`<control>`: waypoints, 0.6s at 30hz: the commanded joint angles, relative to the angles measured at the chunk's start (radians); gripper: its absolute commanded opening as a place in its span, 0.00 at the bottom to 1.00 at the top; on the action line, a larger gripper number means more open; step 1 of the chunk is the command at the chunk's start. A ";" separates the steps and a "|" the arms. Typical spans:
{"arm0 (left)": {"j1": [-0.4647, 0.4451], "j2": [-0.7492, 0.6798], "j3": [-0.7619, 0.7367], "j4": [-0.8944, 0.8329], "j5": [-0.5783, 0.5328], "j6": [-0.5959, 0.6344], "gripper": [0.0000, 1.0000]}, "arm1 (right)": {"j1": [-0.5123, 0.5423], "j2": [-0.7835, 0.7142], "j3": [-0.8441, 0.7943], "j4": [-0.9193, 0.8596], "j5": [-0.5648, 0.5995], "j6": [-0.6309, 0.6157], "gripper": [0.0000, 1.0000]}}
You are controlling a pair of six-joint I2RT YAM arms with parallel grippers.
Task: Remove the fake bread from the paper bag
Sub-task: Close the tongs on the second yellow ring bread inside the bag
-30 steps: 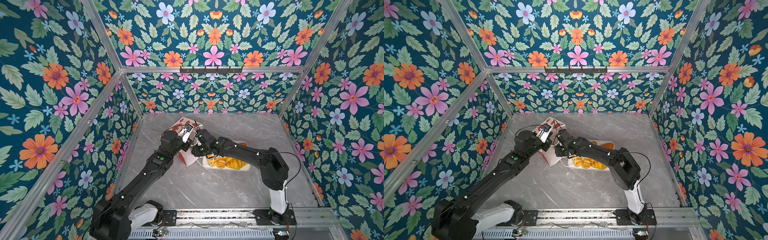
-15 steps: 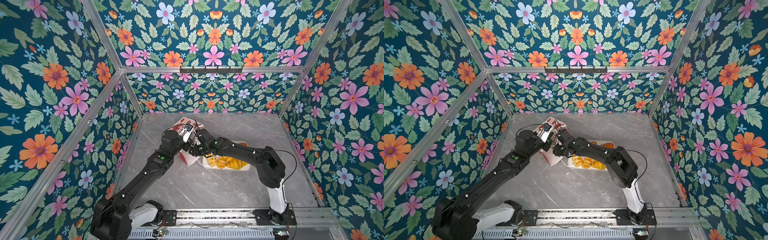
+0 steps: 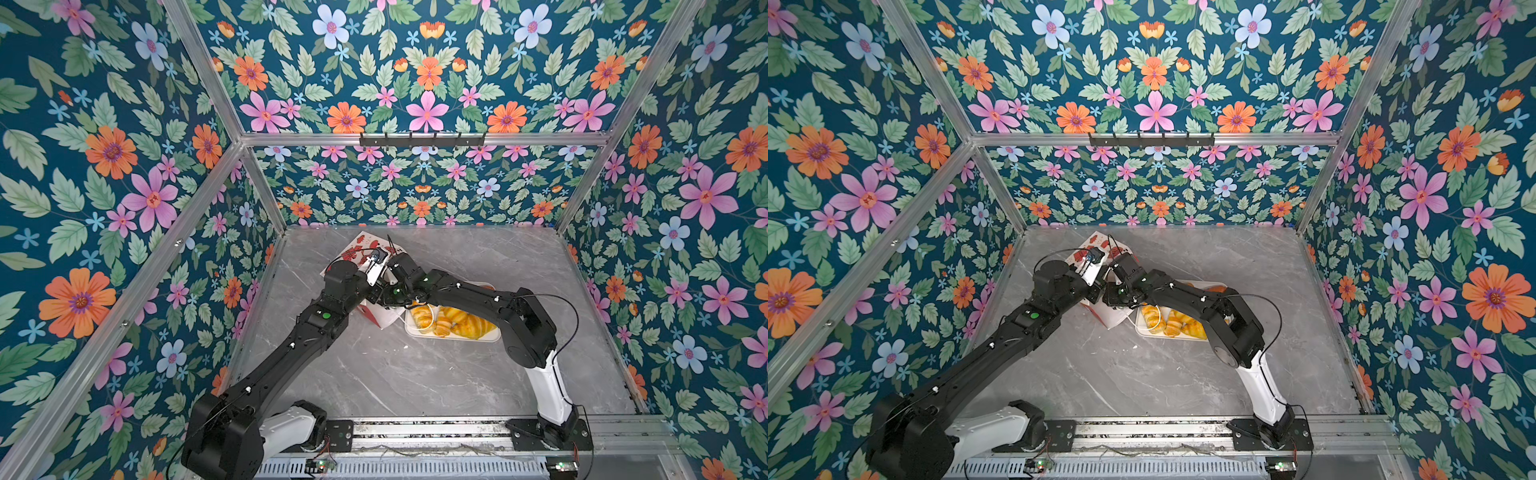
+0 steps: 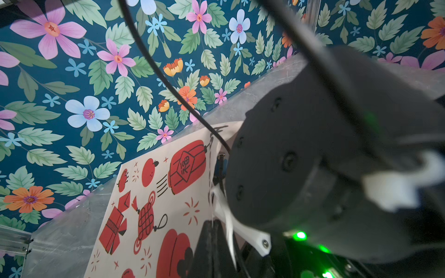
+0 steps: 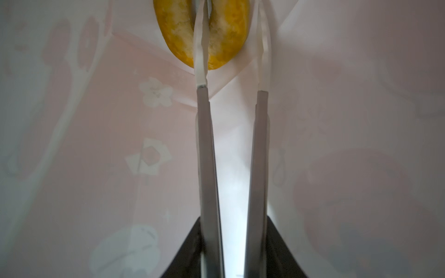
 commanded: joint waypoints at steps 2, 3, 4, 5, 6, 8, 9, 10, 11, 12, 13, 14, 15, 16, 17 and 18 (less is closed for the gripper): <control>-0.003 -0.009 -0.001 0.030 0.023 -0.006 0.02 | 0.000 0.020 0.038 0.027 -0.017 0.007 0.34; -0.003 -0.009 -0.002 0.031 0.021 -0.006 0.03 | -0.001 0.026 0.045 0.025 -0.020 0.006 0.34; -0.004 -0.011 -0.003 0.031 0.020 -0.005 0.03 | -0.003 0.030 0.051 0.024 -0.024 0.004 0.33; -0.003 -0.012 -0.003 0.030 0.017 -0.004 0.02 | -0.004 0.034 0.056 0.022 -0.027 0.004 0.33; -0.003 -0.012 -0.003 0.030 0.016 -0.004 0.02 | -0.003 0.037 0.058 0.022 -0.031 0.002 0.32; -0.003 -0.013 -0.004 0.030 0.012 -0.003 0.02 | -0.005 0.038 0.057 0.020 -0.035 0.001 0.30; -0.003 -0.013 -0.006 0.030 0.009 -0.003 0.02 | -0.005 0.036 0.053 0.018 -0.034 -0.003 0.27; -0.002 -0.014 -0.007 0.030 0.006 -0.002 0.03 | -0.005 0.032 0.047 0.018 -0.034 -0.007 0.24; -0.003 -0.014 -0.007 0.031 0.004 -0.001 0.02 | -0.006 0.027 0.038 0.019 -0.031 -0.008 0.22; -0.002 -0.014 -0.008 0.030 0.002 -0.001 0.02 | -0.005 0.019 0.025 0.019 -0.028 -0.012 0.21; -0.003 -0.013 -0.009 0.031 0.001 0.000 0.02 | -0.006 0.009 0.012 0.020 -0.027 -0.015 0.21; -0.003 -0.012 -0.009 0.031 -0.003 0.000 0.03 | -0.005 0.001 0.002 0.022 -0.027 -0.019 0.21; -0.003 -0.012 -0.010 0.032 -0.007 0.000 0.02 | -0.005 -0.010 -0.013 0.021 -0.030 -0.024 0.21; -0.002 -0.011 -0.008 0.032 -0.012 0.000 0.02 | -0.005 -0.022 -0.024 0.012 -0.036 -0.033 0.21; -0.003 -0.009 -0.009 0.031 -0.017 0.002 0.03 | -0.005 -0.031 -0.030 -0.001 -0.039 -0.046 0.21; -0.003 -0.007 -0.009 0.031 -0.022 0.002 0.03 | -0.005 -0.047 -0.038 -0.018 -0.040 -0.059 0.21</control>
